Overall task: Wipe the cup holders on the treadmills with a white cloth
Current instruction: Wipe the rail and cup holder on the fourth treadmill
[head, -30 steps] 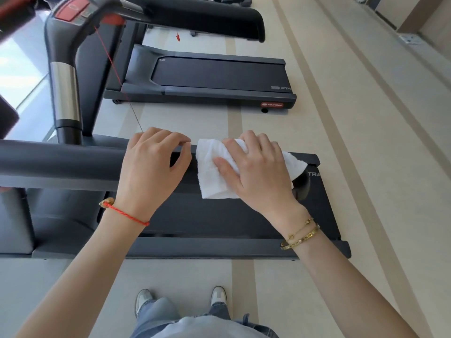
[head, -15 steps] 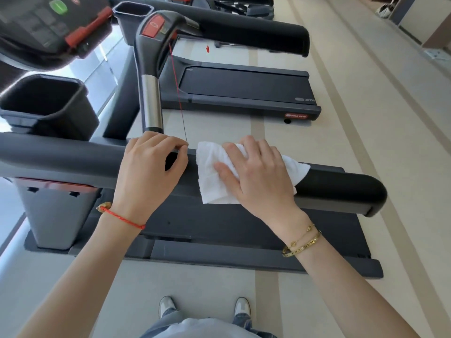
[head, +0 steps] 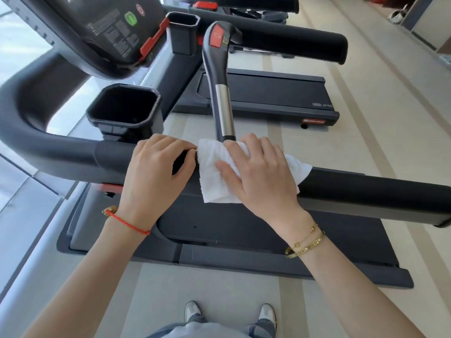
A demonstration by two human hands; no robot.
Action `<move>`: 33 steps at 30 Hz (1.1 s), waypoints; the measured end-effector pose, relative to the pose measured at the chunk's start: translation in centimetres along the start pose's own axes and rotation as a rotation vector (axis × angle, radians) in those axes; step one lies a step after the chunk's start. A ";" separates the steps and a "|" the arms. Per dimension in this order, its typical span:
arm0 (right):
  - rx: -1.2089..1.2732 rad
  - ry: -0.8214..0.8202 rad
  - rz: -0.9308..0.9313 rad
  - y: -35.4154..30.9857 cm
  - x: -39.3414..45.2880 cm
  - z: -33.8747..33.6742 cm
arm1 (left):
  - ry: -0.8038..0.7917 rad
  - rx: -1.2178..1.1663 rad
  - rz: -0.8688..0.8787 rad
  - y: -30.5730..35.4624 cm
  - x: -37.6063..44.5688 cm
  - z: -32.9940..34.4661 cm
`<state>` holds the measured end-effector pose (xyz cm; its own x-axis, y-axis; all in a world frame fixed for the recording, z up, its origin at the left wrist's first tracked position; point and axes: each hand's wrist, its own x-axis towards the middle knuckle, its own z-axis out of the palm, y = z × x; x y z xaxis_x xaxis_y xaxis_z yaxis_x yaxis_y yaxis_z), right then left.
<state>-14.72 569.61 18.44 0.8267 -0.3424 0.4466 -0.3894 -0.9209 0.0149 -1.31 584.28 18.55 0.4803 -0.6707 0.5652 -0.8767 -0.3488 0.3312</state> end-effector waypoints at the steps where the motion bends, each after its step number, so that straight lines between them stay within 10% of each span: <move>1: 0.000 0.001 -0.001 -0.6 0.3 0.1 | 0.005 0.002 0.002 -0.7 -0.1 -0.5; 33: 0.354 0.007 -0.039 -8.8 9.9 0.7 | 0.142 -0.008 -0.171 -11.7 2.4 -6.3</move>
<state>-2.84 574.20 22.08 0.8346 -0.3059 0.4582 -0.1921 -0.9410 -0.2785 10.26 590.81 20.79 0.6216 -0.5028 0.6007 -0.7820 -0.4441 0.4374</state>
